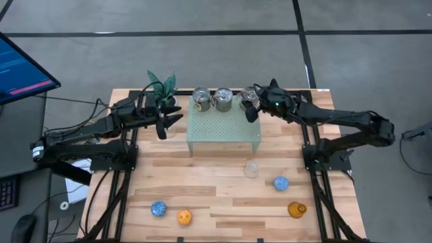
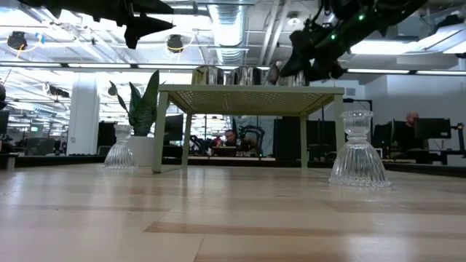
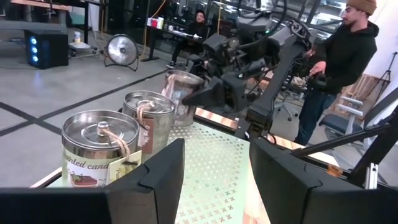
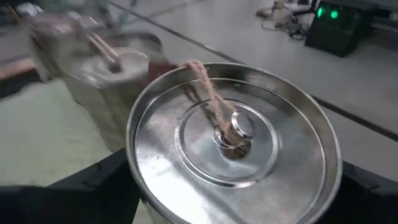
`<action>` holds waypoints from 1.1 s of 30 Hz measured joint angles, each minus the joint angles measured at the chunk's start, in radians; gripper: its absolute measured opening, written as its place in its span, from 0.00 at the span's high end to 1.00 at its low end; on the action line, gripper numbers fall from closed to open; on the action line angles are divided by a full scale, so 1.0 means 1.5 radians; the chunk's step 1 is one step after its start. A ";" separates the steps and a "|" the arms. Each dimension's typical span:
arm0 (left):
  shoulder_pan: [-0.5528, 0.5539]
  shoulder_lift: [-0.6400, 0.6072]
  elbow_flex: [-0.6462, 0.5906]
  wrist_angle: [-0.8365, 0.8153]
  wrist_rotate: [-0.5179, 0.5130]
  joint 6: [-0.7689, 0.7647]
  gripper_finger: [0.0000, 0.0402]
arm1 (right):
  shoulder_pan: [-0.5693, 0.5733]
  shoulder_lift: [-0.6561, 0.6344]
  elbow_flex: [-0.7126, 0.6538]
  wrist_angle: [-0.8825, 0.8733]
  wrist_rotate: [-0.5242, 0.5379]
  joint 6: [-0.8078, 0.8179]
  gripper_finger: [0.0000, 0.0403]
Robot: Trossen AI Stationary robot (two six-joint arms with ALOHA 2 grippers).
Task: Pick & Place candle stick holders
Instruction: Put the silver scented candle can on the shelf
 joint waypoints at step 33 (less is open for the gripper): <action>0.000 -0.001 -0.001 -0.086 -0.082 -0.002 0.38 | -0.034 -0.015 0.053 -0.060 -0.057 -0.070 0.02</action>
